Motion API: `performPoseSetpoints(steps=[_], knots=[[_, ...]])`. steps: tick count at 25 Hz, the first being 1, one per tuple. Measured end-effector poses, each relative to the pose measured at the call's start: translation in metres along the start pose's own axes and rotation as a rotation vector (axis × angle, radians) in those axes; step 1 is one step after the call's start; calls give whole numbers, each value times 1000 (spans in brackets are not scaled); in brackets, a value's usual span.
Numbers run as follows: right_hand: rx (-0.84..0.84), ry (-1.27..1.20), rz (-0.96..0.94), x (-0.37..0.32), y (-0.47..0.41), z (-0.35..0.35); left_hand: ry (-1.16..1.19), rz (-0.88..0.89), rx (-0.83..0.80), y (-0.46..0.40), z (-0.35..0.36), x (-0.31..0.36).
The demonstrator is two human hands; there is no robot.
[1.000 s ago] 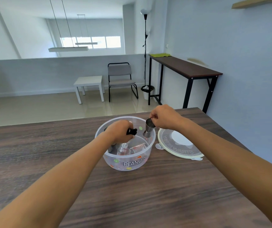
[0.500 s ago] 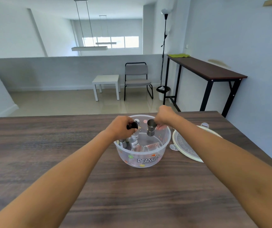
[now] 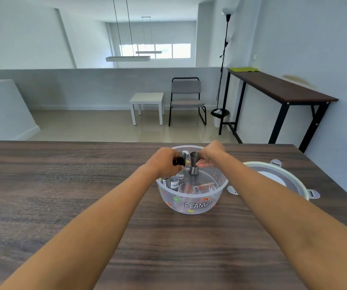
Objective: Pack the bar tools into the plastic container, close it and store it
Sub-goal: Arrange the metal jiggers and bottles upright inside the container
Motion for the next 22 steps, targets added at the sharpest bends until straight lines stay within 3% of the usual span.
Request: performPoseSetpoints(steps=[6,9,12,22], knots=[[-71,-98,33,7,4,3,-4,-13,-29,0,-1,3],[-1,63,-171,8,15,-8,41,-31,-32,-1,-2,5],[-208,367,-422,16,36,-13,106,-39,-55,-2,-3,7],[-173,473,-530,27,37,1,224,-55,-141,0,-5,9]])
Point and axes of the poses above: each hand's wrist, its own y-axis away from the middle knuckle, its own z-axis out of the palm, x = y × z, the point moved 1 cm from there along -y, towards the middle knuckle, and after that the axes turned 7 degrees about y, right-handed, at the moved point
